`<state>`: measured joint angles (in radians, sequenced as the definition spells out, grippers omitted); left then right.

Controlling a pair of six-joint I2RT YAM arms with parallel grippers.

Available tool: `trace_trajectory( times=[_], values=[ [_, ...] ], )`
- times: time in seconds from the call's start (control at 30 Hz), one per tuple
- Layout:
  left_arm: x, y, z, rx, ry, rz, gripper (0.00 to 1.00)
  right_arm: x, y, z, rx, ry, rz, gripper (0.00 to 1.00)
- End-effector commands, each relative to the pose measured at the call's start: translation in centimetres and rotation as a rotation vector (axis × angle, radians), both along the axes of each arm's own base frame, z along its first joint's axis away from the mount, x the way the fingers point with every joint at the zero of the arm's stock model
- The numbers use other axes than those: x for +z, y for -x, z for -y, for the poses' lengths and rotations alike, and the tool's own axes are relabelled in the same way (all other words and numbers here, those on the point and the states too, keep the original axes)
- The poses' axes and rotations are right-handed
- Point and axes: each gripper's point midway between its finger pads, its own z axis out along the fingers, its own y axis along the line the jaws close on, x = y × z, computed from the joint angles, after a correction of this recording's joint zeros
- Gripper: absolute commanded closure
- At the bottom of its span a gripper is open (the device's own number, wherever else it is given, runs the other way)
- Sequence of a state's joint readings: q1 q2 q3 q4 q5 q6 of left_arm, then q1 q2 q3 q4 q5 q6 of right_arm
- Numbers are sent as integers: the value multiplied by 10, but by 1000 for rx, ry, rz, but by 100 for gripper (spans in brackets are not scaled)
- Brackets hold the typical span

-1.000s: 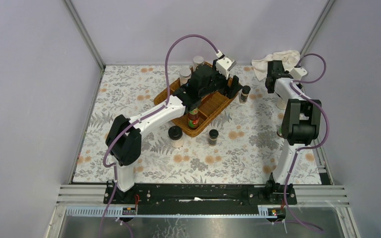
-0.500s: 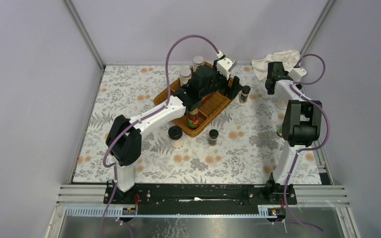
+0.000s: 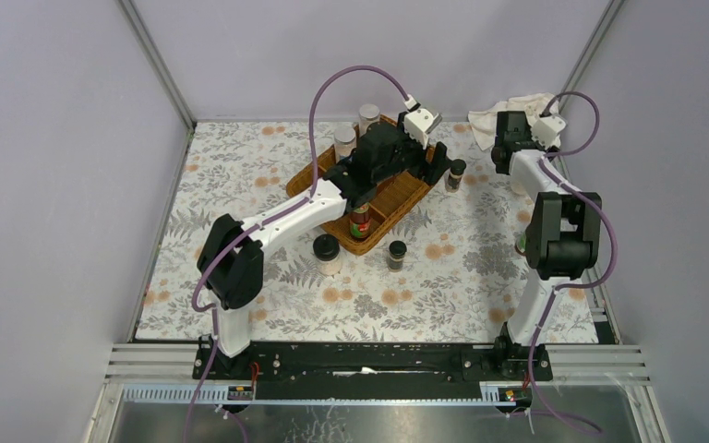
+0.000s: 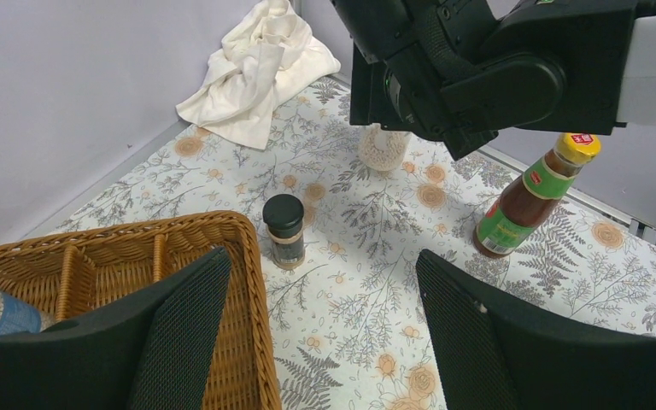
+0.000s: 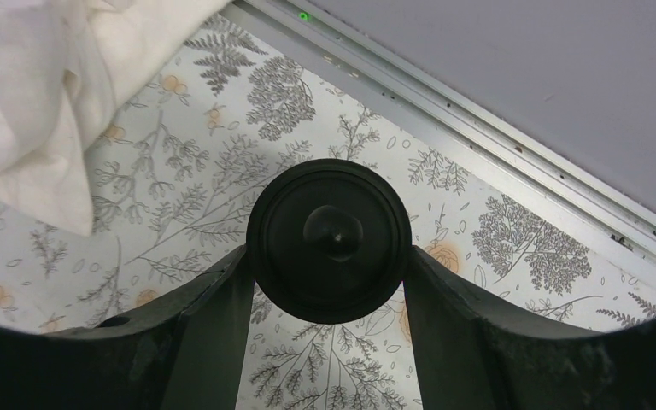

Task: Organize the condiment bottles
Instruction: Pick up the bottle from the center of the board.

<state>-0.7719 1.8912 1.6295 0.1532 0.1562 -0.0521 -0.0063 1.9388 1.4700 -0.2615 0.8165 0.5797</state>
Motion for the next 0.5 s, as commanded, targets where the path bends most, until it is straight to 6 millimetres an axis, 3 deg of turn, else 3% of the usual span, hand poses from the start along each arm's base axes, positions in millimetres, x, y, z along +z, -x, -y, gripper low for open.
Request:
trace_trajectory(
  times=[0.0, 0.3, 0.47],
  values=[
    [5, 5, -2, 9, -11, 21, 15, 61, -12, -11, 39, 38, 151, 100],
    [11, 3, -6, 36, -8, 36, 16, 99, -20, -25, 116, 70, 206, 100],
    [28, -3, -22, 104, 1, 78, 16, 122, -28, -32, 169, 61, 255, 100]
  ],
)
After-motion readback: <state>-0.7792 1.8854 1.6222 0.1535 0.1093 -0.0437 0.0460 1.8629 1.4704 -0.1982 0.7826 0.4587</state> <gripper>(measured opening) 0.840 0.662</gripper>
